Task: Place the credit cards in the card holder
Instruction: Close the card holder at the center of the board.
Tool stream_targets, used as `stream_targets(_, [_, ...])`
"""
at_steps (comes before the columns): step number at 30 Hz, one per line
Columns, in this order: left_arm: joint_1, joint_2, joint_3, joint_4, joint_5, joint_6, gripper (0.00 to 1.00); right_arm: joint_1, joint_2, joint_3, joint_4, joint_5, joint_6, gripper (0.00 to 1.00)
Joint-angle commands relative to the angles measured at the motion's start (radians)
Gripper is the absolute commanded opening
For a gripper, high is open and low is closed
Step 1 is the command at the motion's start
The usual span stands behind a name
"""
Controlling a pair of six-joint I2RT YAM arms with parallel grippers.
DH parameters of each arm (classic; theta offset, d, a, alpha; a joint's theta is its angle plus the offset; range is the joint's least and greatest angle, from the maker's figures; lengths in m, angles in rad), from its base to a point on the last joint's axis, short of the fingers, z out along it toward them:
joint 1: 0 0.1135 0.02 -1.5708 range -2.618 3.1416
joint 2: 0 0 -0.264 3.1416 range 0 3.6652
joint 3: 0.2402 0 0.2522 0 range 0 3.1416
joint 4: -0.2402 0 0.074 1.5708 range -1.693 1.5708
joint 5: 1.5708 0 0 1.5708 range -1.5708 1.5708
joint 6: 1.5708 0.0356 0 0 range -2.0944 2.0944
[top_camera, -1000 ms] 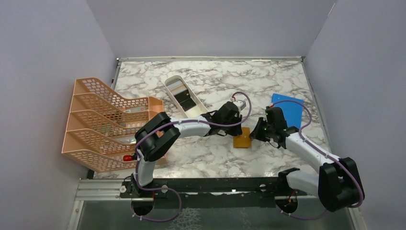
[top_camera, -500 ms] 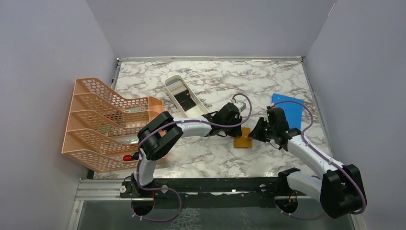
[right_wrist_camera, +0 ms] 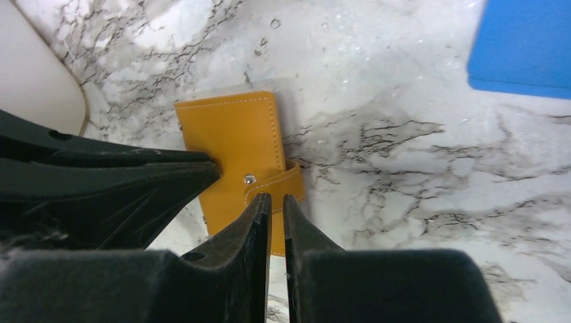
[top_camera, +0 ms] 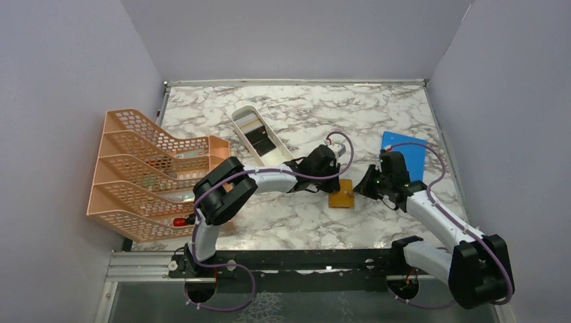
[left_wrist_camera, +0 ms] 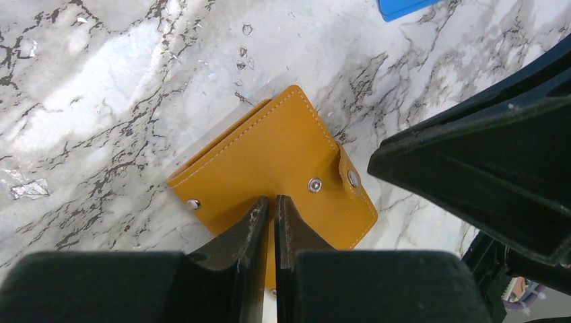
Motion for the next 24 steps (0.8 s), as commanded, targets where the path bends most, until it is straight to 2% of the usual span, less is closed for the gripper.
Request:
stream_targets(1, [-0.004,0.014,-0.031,-0.043,-0.029,0.014,0.12,-0.002,0.001,-0.017,0.069,-0.093,-0.001,0.17])
stream_targets(24, [-0.004,0.006,-0.026,-0.038,-0.017,0.013,0.12,-0.002,0.074,-0.074,0.178,-0.142,0.047,0.21])
